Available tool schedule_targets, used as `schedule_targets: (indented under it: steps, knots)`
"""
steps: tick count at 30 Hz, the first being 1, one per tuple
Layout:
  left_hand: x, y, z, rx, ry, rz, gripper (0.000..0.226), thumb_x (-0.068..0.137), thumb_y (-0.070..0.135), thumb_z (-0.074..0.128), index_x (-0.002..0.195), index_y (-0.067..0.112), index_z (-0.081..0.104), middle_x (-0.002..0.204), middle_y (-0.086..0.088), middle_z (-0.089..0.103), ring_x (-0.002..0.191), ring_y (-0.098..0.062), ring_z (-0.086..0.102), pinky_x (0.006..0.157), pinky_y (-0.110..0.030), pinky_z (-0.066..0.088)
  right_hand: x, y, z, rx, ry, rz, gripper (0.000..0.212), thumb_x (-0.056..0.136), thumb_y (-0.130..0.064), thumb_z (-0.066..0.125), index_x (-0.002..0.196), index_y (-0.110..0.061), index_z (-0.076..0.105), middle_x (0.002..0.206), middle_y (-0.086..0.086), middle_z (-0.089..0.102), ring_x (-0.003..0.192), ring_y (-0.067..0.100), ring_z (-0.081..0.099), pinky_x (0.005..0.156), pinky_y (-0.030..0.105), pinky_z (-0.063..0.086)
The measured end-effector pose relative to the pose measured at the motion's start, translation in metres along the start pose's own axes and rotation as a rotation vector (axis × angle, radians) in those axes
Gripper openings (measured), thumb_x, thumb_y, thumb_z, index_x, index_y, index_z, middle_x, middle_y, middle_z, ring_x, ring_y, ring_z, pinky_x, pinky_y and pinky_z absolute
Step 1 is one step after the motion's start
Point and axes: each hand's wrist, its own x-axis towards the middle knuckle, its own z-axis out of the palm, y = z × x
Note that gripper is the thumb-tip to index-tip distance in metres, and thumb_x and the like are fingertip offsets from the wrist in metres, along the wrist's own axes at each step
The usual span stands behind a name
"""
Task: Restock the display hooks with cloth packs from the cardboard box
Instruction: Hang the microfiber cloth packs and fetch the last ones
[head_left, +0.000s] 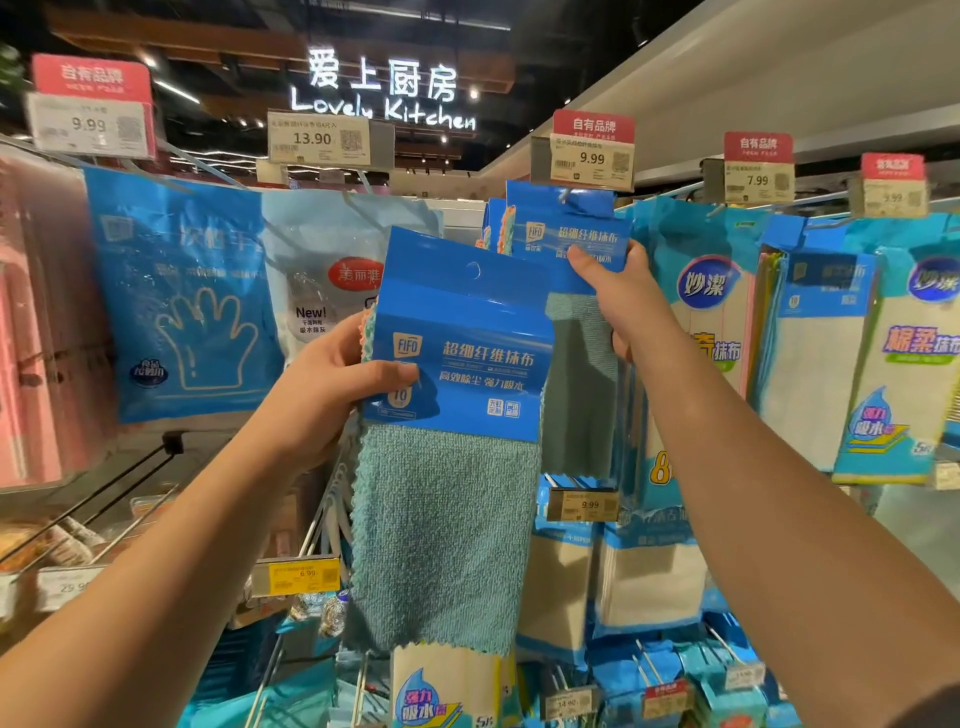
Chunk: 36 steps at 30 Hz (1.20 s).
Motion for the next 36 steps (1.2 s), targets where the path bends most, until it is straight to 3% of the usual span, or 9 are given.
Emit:
schedule_targets:
  steps: [5, 8, 11, 14, 25, 29, 32, 34, 36]
  knots:
    - [0.003, -0.002, -0.002, -0.002, 0.004, -0.007, 0.053, 0.057, 0.017, 0.075, 0.109, 0.019, 0.066, 0.100, 0.000, 0.078, 0.086, -0.017, 0.075, 0.070, -0.025, 0.058, 0.026, 0.014, 0.009, -0.124, -0.009, -0.014, 0.069, 0.077, -0.047, 0.078, 0.133, -0.030, 0.042, 0.120, -0.008, 0.066, 0.107, 0.016, 0.066, 0.097, 0.046, 0.053]
    - [0.002, -0.003, -0.004, 0.014, 0.011, -0.008, 0.048, 0.062, 0.007, 0.072, 0.108, 0.018, 0.066, 0.097, 0.001, 0.078, 0.084, -0.017, 0.075, 0.069, -0.025, 0.058, 0.043, 0.023, 0.014, -0.213, 0.015, 0.024, 0.094, 0.068, -0.061, 0.075, 0.146, -0.031, 0.033, 0.135, -0.005, 0.057, 0.120, 0.020, 0.057, 0.103, 0.046, 0.047]
    - [0.000, -0.003, -0.007, 0.017, 0.022, -0.017, 0.041, 0.070, 0.003, 0.062, 0.109, 0.015, 0.064, 0.095, 0.002, 0.078, 0.082, -0.015, 0.075, 0.068, -0.024, 0.058, 0.054, 0.029, 0.020, -0.268, 0.029, 0.016, 0.074, 0.085, -0.049, 0.070, 0.146, -0.026, 0.035, 0.135, -0.002, 0.054, 0.122, 0.023, 0.053, 0.104, 0.043, 0.044]
    - [-0.001, -0.005, -0.011, 0.029, 0.041, -0.034, 0.040, 0.070, 0.004, 0.060, 0.109, 0.012, 0.063, 0.093, 0.002, 0.078, 0.080, -0.015, 0.075, 0.068, -0.023, 0.058, 0.064, 0.033, 0.024, -0.313, 0.043, 0.031, 0.070, 0.084, -0.049, 0.069, 0.142, -0.026, 0.037, 0.138, 0.003, 0.052, 0.127, 0.027, 0.050, 0.108, 0.048, 0.042]
    - [-0.006, -0.007, -0.018, 0.026, 0.083, -0.058, 0.053, 0.059, 0.016, 0.073, 0.111, 0.010, 0.063, 0.094, 0.000, 0.078, 0.082, -0.016, 0.074, 0.068, -0.023, 0.057, 0.038, 0.021, 0.034, -0.487, 0.045, 0.149, 0.097, 0.095, -0.054, 0.055, 0.157, -0.014, -0.008, 0.161, 0.014, 0.023, 0.144, 0.037, 0.030, 0.114, 0.047, 0.031]
    - [-0.010, -0.011, -0.021, 0.021, 0.103, -0.070, 0.048, 0.062, 0.013, 0.071, 0.110, 0.011, 0.063, 0.093, 0.002, 0.078, 0.083, -0.015, 0.074, 0.069, -0.023, 0.057, -0.022, 0.014, 0.039, -0.467, 0.167, -0.005, 0.079, 0.095, -0.057, 0.051, 0.155, -0.017, 0.019, 0.153, 0.008, 0.035, 0.138, 0.028, 0.039, 0.106, 0.043, 0.039]
    - [-0.011, -0.016, -0.020, 0.011, 0.094, -0.092, 0.045, 0.065, 0.011, 0.070, 0.109, 0.011, 0.063, 0.094, 0.002, 0.078, 0.083, -0.015, 0.074, 0.069, -0.024, 0.057, -0.081, 0.017, 0.040, -0.204, 0.083, -0.030, 0.039, 0.099, -0.055, 0.046, 0.119, -0.024, 0.057, 0.114, -0.004, 0.059, 0.108, 0.016, 0.058, 0.094, 0.039, 0.050]
    - [-0.011, -0.019, -0.017, -0.002, 0.091, -0.104, 0.051, 0.060, 0.017, 0.074, 0.110, 0.011, 0.064, 0.096, 0.000, 0.078, 0.085, -0.017, 0.074, 0.071, -0.025, 0.057, -0.116, 0.023, 0.042, -0.052, -0.006, 0.045, 0.040, 0.098, -0.057, 0.044, 0.103, -0.022, 0.063, 0.103, -0.002, 0.065, 0.099, 0.016, 0.063, 0.092, 0.039, 0.054]
    - [-0.010, -0.022, -0.013, -0.010, 0.094, -0.117, 0.058, 0.057, 0.026, 0.075, 0.112, 0.010, 0.064, 0.098, -0.002, 0.077, 0.086, -0.019, 0.074, 0.072, -0.026, 0.057, -0.140, 0.030, 0.045, -0.019, -0.096, 0.101, 0.052, 0.089, -0.071, 0.045, 0.106, -0.027, 0.067, 0.109, -0.003, 0.070, 0.105, 0.017, 0.066, 0.096, 0.040, 0.052]
